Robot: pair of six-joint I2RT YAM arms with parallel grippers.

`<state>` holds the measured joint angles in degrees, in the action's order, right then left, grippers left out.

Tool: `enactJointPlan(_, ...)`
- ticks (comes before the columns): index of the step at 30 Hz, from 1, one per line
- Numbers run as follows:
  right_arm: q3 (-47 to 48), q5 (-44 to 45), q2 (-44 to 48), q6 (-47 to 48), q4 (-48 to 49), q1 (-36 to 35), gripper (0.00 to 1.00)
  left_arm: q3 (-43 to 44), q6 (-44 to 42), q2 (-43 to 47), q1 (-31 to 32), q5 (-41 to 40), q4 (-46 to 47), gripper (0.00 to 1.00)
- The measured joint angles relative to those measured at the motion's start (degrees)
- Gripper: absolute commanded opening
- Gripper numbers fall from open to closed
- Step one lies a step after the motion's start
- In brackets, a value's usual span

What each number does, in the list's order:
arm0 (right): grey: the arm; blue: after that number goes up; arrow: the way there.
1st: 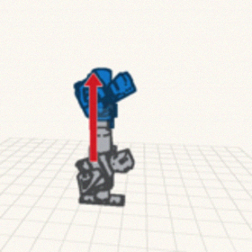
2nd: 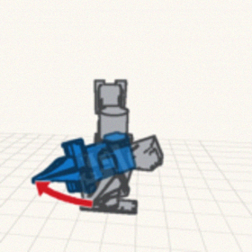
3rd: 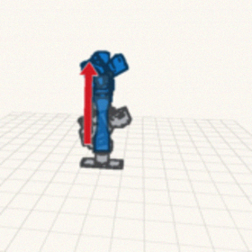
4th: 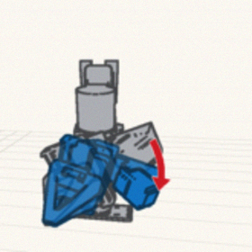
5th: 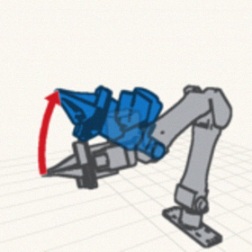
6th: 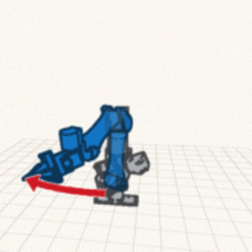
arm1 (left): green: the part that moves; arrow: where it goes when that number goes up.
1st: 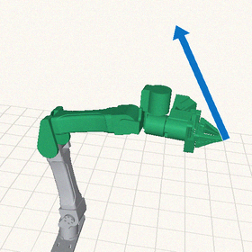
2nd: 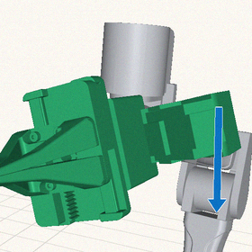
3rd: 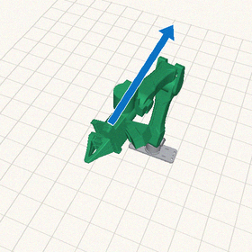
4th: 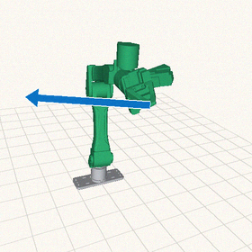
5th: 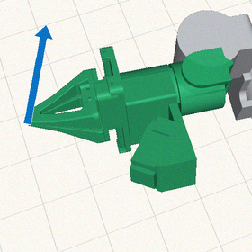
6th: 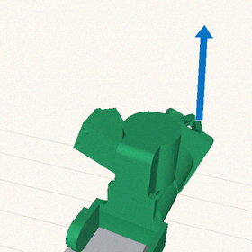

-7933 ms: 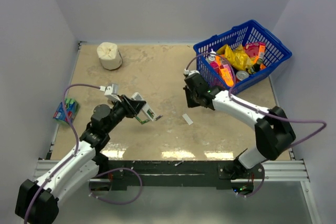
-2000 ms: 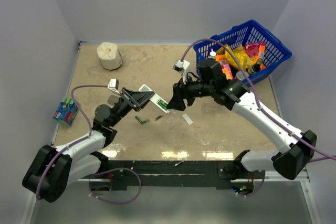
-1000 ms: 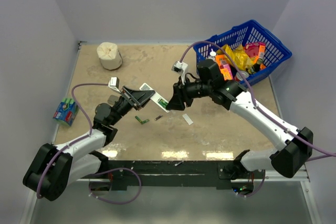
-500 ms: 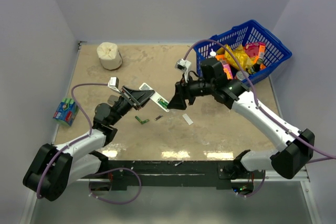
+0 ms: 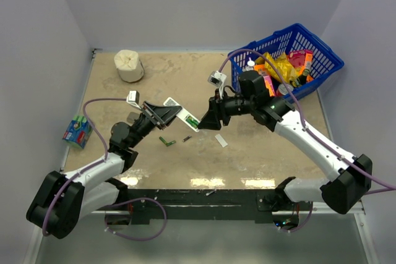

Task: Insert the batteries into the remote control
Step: Load the battery into the remote control.

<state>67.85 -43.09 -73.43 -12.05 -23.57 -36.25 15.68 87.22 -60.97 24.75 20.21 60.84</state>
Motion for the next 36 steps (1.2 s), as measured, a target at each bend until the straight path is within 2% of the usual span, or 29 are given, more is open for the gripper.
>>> enactJointPlan(14, -1.2, -1.8, 0.0, -1.9, 3.0, 0.0, 0.44, 0.0, 0.0, 0.6, 0.0, 0.1, 1.3, 0.0)
enactJointPlan(24, -1.5, -2.9, 0.0, -2.3, 4.0, 0.2, 0.32, 0.0, 0.0, 0.6, 0.0, 0.4, 1.8, 0.0)
enactJointPlan(36, -1.6, -3.2, -0.1, -2.7, 4.7, 0.3, 0.28, 0.0, -1.1, 0.6, -0.3, 0.5, 1.8, 0.0)
